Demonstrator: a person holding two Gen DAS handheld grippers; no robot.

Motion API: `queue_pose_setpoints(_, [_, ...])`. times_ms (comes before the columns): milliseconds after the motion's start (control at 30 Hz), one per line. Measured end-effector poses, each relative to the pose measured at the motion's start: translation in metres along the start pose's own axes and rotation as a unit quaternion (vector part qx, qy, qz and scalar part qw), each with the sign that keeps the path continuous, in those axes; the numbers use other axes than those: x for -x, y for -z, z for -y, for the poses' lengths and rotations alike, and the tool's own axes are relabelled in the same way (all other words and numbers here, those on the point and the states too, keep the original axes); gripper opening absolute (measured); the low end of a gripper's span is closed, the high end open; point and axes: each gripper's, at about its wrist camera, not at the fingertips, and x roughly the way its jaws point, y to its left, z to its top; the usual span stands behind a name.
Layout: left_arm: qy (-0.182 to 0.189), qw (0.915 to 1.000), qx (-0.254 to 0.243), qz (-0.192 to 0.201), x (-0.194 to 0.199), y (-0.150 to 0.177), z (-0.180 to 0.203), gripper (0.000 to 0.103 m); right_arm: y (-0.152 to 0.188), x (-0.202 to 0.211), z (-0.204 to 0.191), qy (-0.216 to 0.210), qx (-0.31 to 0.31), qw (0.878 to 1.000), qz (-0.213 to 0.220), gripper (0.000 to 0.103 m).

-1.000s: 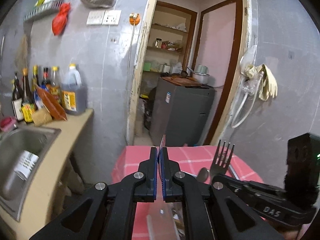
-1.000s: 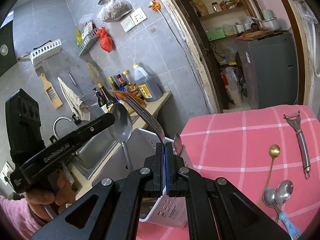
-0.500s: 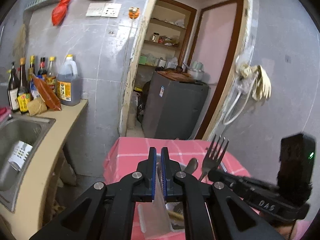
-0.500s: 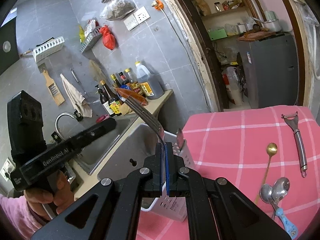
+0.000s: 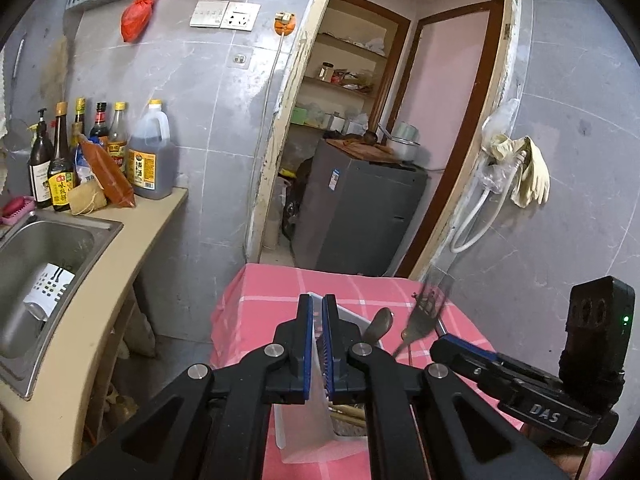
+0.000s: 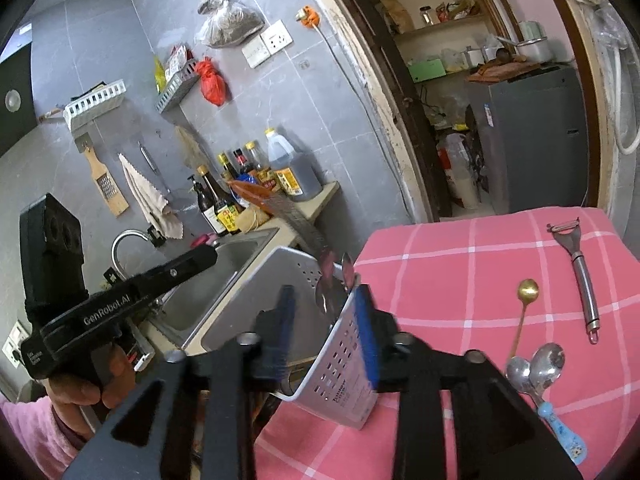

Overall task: Organize utensils
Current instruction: 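Move both tools back over the remaining cutlery on the tablecloth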

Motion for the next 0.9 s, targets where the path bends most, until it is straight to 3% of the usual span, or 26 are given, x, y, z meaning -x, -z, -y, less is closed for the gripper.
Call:
queue_pose_setpoints(100, [-0.004, 1.0, -0.003, 0.0, 0.004, 0.001, 0.006, 0.005, -0.004, 0.009, 0.0, 0.004, 0.004, 1.0, 0.008, 0.03])
queue_pose_setpoints(267, [-0.007, 1.0, -0.005, -0.001, 0.011, 0.003, 0.016, 0.005, -0.01, 0.035, 0.002, 0.023, 0.013, 0.999, 0.036, 0.047])
queue_pose_setpoints(367, [-0.007, 1.0, -0.007, 0.001, 0.014, 0.004, 0.025, 0.012, -0.015, 0.052, 0.007, 0.038, 0.018, 0.998, 0.05, 0.054])
queue_pose_setpoints(533, [0.004, 0.9999, -0.006, 0.014, 0.019, 0.006, 0.044, 0.036, -0.024, 0.083, 0.021, 0.067, 0.024, 0.994, 0.079, 0.069])
queue_pose_setpoints(667, [0.013, 0.9996, -0.014, 0.019, 0.018, 0.008, 0.065, 0.045, -0.028, 0.112, 0.039, 0.102, 0.023, 0.989, 0.106, 0.08])
queue_pose_setpoints(733, [0.017, 0.9994, -0.019, 0.024, 0.018, 0.01, 0.078, 0.055, -0.028, 0.124, 0.047, 0.12, 0.026, 0.986, 0.116, 0.09])
queue_pose_setpoints(900, [0.025, 0.9986, -0.022, 0.041, 0.018, 0.015, 0.107, 0.072, -0.03, 0.159, 0.067, 0.156, 0.039, 0.976, 0.143, 0.1])
